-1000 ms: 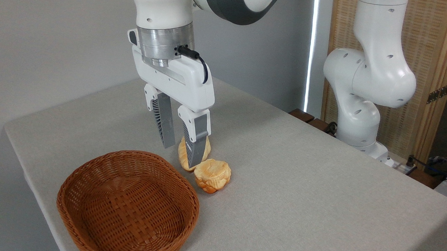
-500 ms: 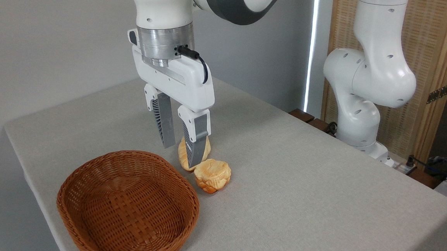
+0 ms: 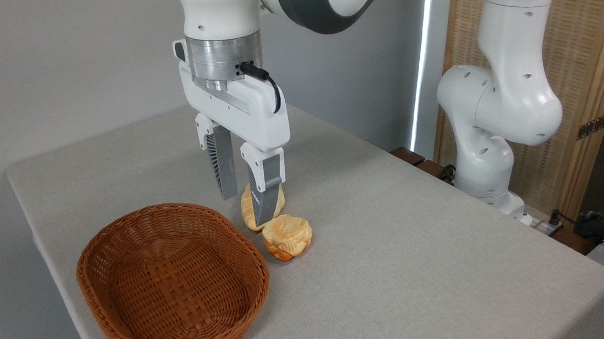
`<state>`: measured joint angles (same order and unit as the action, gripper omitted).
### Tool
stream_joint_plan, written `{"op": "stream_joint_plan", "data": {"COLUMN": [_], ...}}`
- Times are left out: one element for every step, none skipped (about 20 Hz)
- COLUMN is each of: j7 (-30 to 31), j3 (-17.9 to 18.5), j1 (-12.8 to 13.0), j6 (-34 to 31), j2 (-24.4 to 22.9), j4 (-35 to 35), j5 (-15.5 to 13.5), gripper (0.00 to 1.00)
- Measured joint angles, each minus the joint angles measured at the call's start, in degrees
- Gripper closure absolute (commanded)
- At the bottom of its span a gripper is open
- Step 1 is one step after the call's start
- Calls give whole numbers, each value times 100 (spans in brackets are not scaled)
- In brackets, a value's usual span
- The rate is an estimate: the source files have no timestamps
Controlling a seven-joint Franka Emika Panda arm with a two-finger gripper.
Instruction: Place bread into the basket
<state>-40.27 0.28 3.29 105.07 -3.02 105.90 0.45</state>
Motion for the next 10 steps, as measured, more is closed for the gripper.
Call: {"op": "stream_joint_plan", "data": {"j7": [0,0,0,0,0,0,0,0,0,0], "j3": [0,-1,-2,-6,-9,-17,-22,-33,-48,-60], "j1": [0,0,3,6,9,12,15,31,56,86], "j6": [-41,-57,-84,-105,-112,-119,-119,-119,-119,-119], "j2": [0,0,0,1,1,1,0,-1,-2,-5], "j4": [0,1,3,10,19,47,70,129,204,280], "j5": [0,0,0,0,0,-1,-1,-3,-5,-5], "gripper": [0,0,0,0,0,0,0,0,0,0]}}
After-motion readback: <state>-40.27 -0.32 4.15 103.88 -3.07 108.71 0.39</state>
